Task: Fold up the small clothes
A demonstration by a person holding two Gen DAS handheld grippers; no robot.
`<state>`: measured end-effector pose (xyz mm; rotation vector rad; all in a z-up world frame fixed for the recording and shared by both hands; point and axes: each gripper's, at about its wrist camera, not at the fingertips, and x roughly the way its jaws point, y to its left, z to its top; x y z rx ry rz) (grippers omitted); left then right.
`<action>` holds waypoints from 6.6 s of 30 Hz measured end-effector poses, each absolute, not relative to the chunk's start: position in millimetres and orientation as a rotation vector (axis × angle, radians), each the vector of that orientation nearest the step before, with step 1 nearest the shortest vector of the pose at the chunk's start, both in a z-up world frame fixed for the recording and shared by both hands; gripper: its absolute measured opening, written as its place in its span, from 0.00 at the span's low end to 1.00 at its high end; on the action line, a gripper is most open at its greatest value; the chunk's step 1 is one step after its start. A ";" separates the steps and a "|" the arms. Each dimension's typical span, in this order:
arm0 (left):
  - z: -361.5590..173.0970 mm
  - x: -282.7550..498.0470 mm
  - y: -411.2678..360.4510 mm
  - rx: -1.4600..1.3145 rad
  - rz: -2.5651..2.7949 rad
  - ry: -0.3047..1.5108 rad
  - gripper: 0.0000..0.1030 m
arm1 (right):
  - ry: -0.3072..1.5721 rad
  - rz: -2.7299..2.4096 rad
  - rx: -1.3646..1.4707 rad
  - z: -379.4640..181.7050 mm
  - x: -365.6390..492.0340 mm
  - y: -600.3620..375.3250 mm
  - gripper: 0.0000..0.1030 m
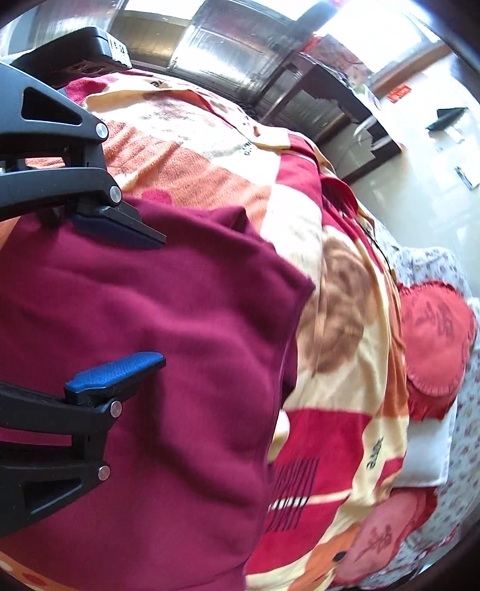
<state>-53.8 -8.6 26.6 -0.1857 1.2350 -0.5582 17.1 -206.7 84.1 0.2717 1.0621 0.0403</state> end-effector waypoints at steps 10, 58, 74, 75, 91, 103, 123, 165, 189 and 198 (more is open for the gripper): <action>25.9 -55.9 -1.7 -0.195 -0.567 1.235 0.65 | 1.085 0.073 0.321 71.4 30.0 -192.3 0.54; 24.6 -68.1 39.1 -0.294 -0.639 1.149 0.69 | 1.136 -0.073 -0.070 36.6 103.4 -124.0 0.48; 31.5 -46.5 -7.2 -0.168 -0.591 1.127 0.77 | 1.046 0.118 0.343 63.0 73.7 -189.7 0.20; 30.7 -46.9 -8.1 -0.165 -0.589 1.127 0.77 | 1.045 0.120 0.344 62.6 73.2 -189.6 0.20; 63.9 -51.5 -48.6 -0.122 -0.716 1.054 0.21 | 0.953 0.157 0.384 87.3 44.8 -210.8 0.18; 140.1 -101.9 -188.1 0.022 -1.012 0.929 0.21 | 0.751 0.042 0.417 168.0 -48.5 -330.7 0.17; 118.8 -142.3 -257.4 0.213 -1.150 1.063 0.51 | 0.716 -0.280 0.659 109.5 -153.3 -483.7 0.43; 69.2 -73.5 -220.1 0.071 -0.908 1.096 0.72 | 0.792 -0.194 0.663 66.8 -175.7 -441.9 0.75; 119.3 -98.5 -148.8 0.063 -1.013 1.065 0.57 | 0.700 0.109 0.794 96.5 -173.1 -384.1 0.46; 91.1 -74.0 -122.3 -0.069 -0.906 1.101 0.59 | 0.730 -0.028 0.684 93.6 -170.1 -371.5 0.43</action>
